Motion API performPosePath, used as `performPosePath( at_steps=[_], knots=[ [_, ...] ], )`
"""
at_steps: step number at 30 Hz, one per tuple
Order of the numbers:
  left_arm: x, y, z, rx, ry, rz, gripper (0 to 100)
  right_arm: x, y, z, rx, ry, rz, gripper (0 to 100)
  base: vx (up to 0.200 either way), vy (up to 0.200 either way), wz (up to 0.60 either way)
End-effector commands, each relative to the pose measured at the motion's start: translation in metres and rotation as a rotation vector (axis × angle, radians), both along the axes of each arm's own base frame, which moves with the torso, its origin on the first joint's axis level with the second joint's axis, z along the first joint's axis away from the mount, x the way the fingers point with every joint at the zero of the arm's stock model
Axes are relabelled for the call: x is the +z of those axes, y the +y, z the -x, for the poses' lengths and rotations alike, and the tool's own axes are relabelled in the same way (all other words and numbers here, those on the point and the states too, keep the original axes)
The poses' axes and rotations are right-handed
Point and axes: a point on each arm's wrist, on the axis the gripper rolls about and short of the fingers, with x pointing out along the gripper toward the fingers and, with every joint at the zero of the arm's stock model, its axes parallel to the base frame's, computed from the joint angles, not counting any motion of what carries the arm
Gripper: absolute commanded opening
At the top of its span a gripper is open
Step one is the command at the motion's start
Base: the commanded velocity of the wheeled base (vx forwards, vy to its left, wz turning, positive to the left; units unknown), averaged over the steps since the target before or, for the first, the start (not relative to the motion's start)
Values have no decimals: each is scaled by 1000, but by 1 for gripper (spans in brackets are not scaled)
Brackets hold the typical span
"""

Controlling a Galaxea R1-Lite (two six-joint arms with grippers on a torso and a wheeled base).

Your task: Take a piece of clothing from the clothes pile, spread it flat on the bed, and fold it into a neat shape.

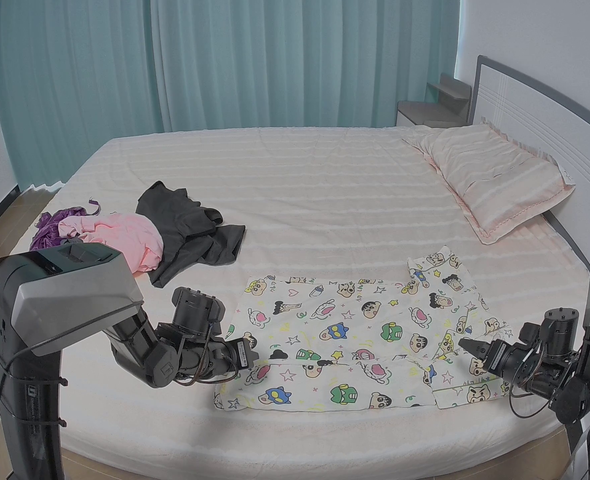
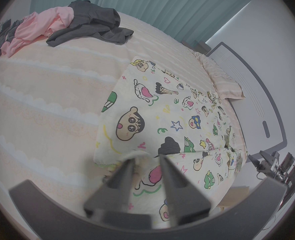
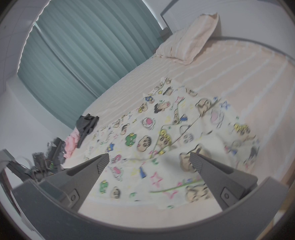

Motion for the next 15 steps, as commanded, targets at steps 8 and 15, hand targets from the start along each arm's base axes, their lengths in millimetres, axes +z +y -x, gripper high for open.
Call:
performPosePath(
  at_steps=[8,15],
  knots=[
    [-1,4,-3,23,-3,-2,0,-35,-81,-42,-67,37,298,100,0,0,0],
    [-1,4,-3,23,-3,-2,0,-40,-102,-48,38,55,235,100,0,0,0]
  ],
)
